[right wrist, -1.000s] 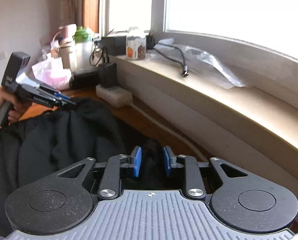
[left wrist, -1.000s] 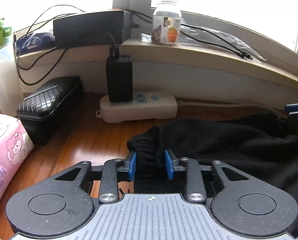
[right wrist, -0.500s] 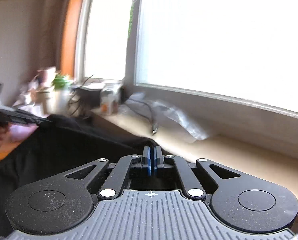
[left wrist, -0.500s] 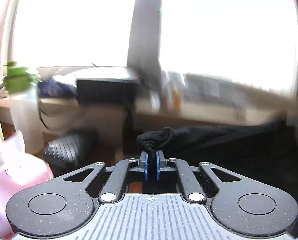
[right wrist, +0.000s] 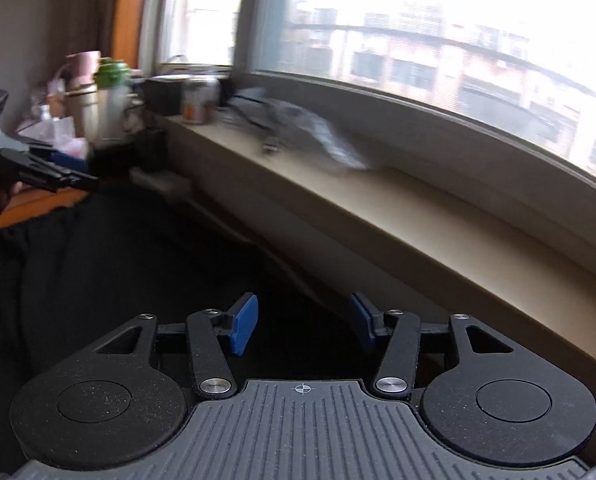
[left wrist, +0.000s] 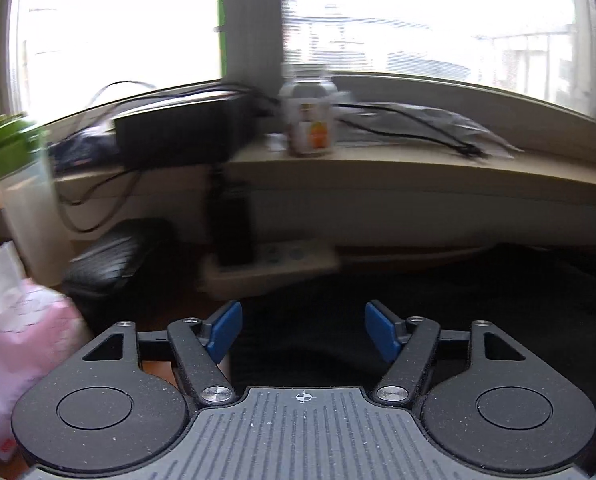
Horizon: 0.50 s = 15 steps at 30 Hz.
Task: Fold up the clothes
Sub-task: 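Open both tools and release the sweatpants onto the desk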
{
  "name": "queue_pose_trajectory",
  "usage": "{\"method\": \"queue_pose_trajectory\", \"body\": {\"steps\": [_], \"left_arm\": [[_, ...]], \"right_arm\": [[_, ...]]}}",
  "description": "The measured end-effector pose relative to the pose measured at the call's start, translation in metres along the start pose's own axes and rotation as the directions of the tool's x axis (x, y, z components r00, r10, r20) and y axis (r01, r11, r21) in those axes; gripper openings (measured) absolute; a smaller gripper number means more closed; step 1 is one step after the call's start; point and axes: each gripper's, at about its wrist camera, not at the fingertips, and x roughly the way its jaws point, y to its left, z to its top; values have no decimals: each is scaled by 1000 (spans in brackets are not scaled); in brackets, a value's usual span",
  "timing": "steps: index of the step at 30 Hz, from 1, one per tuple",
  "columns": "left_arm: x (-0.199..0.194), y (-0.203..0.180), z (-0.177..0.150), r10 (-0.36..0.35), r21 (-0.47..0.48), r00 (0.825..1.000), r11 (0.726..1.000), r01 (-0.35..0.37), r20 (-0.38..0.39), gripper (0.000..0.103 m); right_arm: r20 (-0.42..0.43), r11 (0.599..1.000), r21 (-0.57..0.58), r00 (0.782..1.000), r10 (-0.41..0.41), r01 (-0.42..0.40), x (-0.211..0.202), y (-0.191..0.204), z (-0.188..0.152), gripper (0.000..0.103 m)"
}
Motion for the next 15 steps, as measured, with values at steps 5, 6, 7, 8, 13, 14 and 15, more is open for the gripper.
{"method": "queue_pose_trajectory", "body": {"steps": [5, 6, 7, 8, 13, 14, 15], "left_arm": [[13, -60, -1, -122, 58, 993, 991, 122, 2, 76], [16, -73, -1, -149, 68, 989, 987, 148, 2, 76], [19, -86, 1, -179, 75, 984, 981, 179, 4, 77], [20, -99, 2, -211, 79, 978, 975, 210, 3, 78], [29, -166, 2, -339, 123, 941, 933, 338, -13, 78], [30, -176, 0, -352, 133, 936, 927, 351, -16, 78], [33, -185, -2, -365, 137, 931, 921, 364, -21, 78]], "right_arm": [[-24, 990, 36, 991, -135, 136, -84, -62, -30, 51], [-29, 984, 42, 985, -171, 172, -106, -76, -37, 51], [-33, 976, 52, 977, -209, 210, -128, -88, -43, 51], [-38, 966, 65, 968, -247, 249, -149, -100, -50, 51], [-80, 903, 140, 913, -399, 407, -239, -148, -93, 51], [-96, 891, 163, 906, -413, 424, -248, -155, -105, 51], [-111, 878, 185, 897, -427, 441, -256, -161, -118, 51]]}}
